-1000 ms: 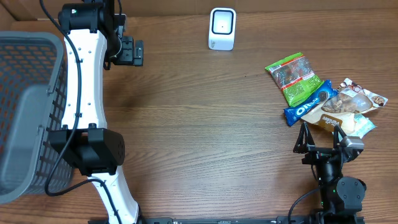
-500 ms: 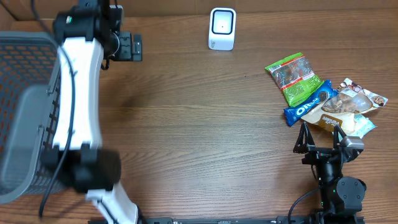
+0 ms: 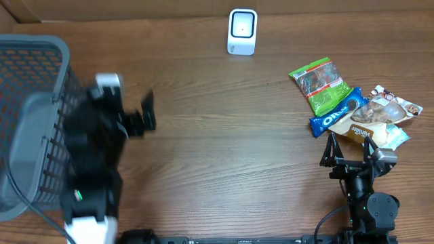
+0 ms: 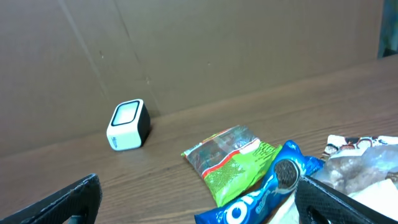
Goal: Scan the item barcode
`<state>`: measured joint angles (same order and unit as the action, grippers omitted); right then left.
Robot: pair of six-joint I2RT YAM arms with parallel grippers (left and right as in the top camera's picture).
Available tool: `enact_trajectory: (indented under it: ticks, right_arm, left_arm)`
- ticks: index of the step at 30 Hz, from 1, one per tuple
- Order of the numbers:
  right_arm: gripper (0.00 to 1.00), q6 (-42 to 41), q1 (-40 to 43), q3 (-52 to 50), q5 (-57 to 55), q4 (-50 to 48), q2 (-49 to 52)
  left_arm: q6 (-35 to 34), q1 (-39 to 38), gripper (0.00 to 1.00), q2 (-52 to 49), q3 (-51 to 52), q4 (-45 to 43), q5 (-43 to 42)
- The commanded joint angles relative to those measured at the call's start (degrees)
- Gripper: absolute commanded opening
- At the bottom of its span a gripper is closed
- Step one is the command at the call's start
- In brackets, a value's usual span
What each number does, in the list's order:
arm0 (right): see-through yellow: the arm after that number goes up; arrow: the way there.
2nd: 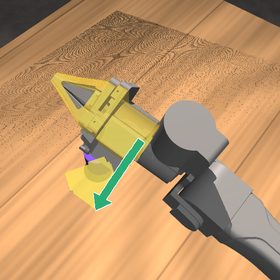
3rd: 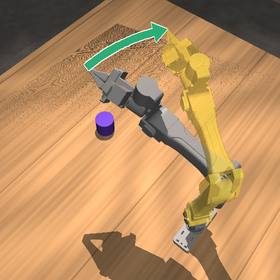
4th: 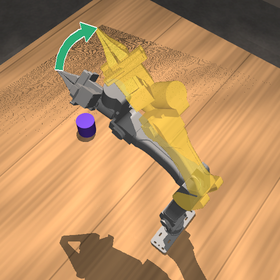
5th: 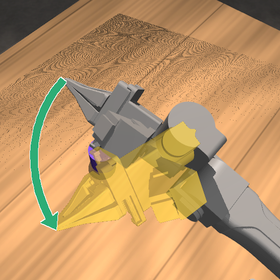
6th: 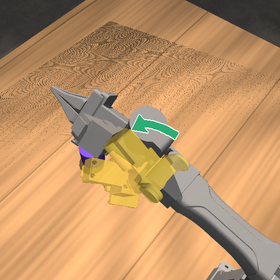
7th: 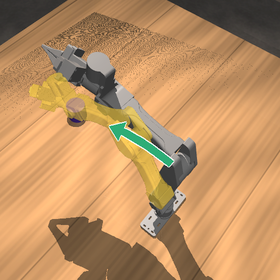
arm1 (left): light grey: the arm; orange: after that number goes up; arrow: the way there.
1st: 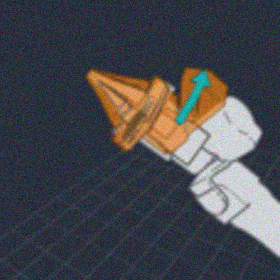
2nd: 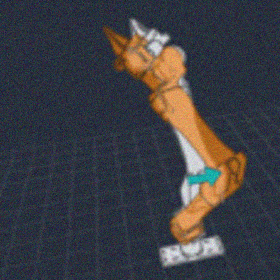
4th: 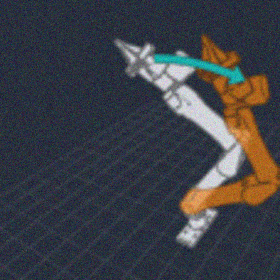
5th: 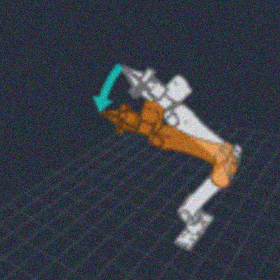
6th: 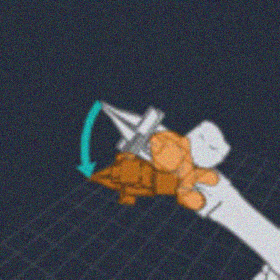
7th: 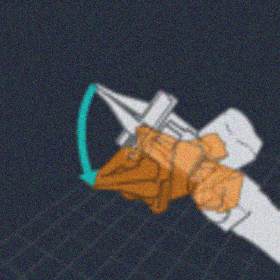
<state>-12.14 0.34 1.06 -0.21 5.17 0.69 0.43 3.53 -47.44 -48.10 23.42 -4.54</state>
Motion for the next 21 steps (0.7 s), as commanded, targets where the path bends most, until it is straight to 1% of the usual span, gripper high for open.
enact_trajectory:
  ticks: [1, 4, 9, 16, 19, 21]
  right_arm:
    - [1.00, 0.20, 0.07, -0.61, 0.31, -0.42, -0.52]
    - [1.00, 0.20, 0.07, -0.61, 0.31, -0.42, -0.52]
    - [1.00, 0.20, 0.04, -0.61, 0.31, -0.42, -0.52]
    - [1.00, 0.20, 0.04, -0.61, 0.31, -0.39, -0.52]
    - [1.00, 0.20, 0.07, -0.61, 0.31, -0.42, -0.52]
    - [1.00, 0.20, 0.04, -0.61, 0.31, -0.42, -0.52]
  left_arm:
    - [0.90, 0.31, 0.99, 12.00, 13.27, -7.26, -0.85]
    - [0.90, 0.24, 1.00, 20.06, 22.47, -13.55, -0.85]
    - [1.25, 0.24, 1.00, 32.35, 34.01, -20.13, -0.59]
    - [6.05, 0.22, 1.00, 44.76, 43.76, -22.49, -0.68]
    - [9.11, 0.20, 1.00, 47.30, 46.38, -22.43, -0.66]
    - [11.78, 0.20, 1.00, 47.28, 47.67, -22.58, -0.66]
